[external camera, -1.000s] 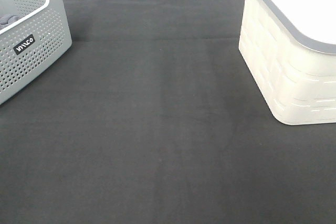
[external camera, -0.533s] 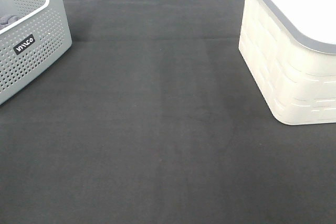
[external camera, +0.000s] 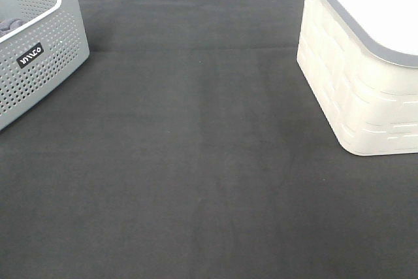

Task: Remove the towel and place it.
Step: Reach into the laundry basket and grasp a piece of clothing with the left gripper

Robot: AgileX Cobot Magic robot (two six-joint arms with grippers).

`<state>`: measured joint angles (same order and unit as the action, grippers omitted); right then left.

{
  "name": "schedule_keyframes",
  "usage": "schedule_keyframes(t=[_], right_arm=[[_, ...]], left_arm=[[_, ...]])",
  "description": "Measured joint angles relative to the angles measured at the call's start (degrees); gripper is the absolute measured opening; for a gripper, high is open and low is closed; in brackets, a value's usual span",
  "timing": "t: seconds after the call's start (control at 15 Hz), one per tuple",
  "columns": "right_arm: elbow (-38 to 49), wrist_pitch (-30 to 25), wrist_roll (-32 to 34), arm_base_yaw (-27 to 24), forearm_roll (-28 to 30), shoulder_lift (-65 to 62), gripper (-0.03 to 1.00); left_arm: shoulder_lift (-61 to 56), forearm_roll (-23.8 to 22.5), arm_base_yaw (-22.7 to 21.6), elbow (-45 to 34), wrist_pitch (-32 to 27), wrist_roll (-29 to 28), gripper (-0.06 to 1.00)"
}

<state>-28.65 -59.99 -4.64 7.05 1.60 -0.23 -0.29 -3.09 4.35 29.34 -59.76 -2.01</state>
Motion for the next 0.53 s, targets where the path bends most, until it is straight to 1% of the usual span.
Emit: schedule_keyframes(t=[0.53], right_arm=[[0.0, 0.0, 0.0, 0.0, 0.0, 0.0, 0.59]], left_arm=[[0.0, 0.0, 0.0, -0.11, 0.0, 0.06, 0.76]])
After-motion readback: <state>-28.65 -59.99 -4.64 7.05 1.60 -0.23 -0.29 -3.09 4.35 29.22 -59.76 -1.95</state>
